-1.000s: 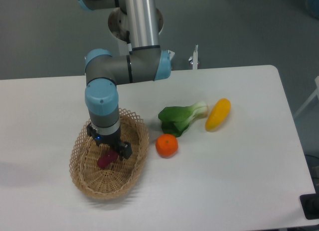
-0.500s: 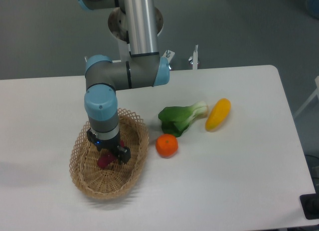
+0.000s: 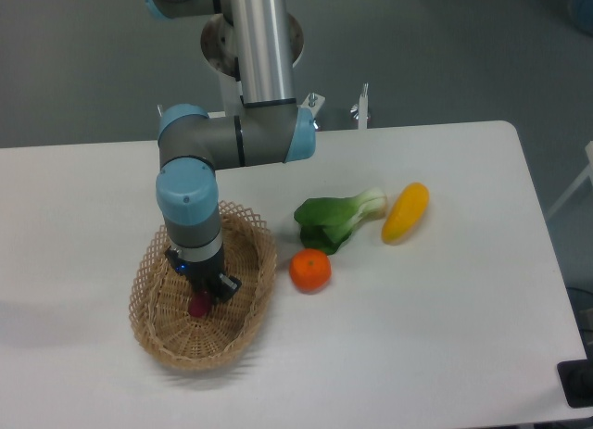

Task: Pick up the sweet potato from the basket
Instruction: 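Close the gripper on the purple sweet potato, then lift the sweet potato out of the basket and carry it beside the orange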

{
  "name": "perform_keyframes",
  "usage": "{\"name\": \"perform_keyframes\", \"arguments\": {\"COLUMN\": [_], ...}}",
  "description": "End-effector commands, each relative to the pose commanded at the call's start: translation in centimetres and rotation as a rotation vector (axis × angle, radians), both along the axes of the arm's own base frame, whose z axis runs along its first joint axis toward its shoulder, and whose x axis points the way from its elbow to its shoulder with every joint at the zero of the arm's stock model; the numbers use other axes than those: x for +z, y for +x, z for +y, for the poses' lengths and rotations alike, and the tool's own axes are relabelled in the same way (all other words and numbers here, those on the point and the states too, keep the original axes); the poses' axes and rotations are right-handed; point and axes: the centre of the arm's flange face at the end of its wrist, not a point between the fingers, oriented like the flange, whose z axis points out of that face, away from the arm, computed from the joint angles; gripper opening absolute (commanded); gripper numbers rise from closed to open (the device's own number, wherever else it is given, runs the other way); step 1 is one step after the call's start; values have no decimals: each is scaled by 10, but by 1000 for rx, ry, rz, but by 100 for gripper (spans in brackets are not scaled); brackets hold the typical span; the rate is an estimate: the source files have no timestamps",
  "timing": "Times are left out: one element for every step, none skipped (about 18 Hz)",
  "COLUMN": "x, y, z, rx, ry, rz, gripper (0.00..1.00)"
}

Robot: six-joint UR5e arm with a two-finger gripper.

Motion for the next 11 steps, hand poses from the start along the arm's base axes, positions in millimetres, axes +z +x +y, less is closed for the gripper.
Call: {"name": "perform_keyframes", "arguments": {"x": [2, 3, 6, 9, 14, 21, 27, 33, 37, 45, 52], "y": [0, 0, -1, -2, -3, -5, -5, -7, -8, -9, -12], "z": [0, 1, 2, 3, 5, 7, 9, 9, 9, 10, 10], "rx": [0, 0, 0, 0, -2, -6, -12, -17, -23, -30, -33], "ry": [3, 5, 9, 16, 24, 33, 43, 50, 53, 64, 73], "rz": [2, 3, 6, 10, 14, 23, 28, 34, 37, 45, 51], "gripper": [32, 32, 32, 32, 32, 32, 32, 32, 32, 32, 32]}}
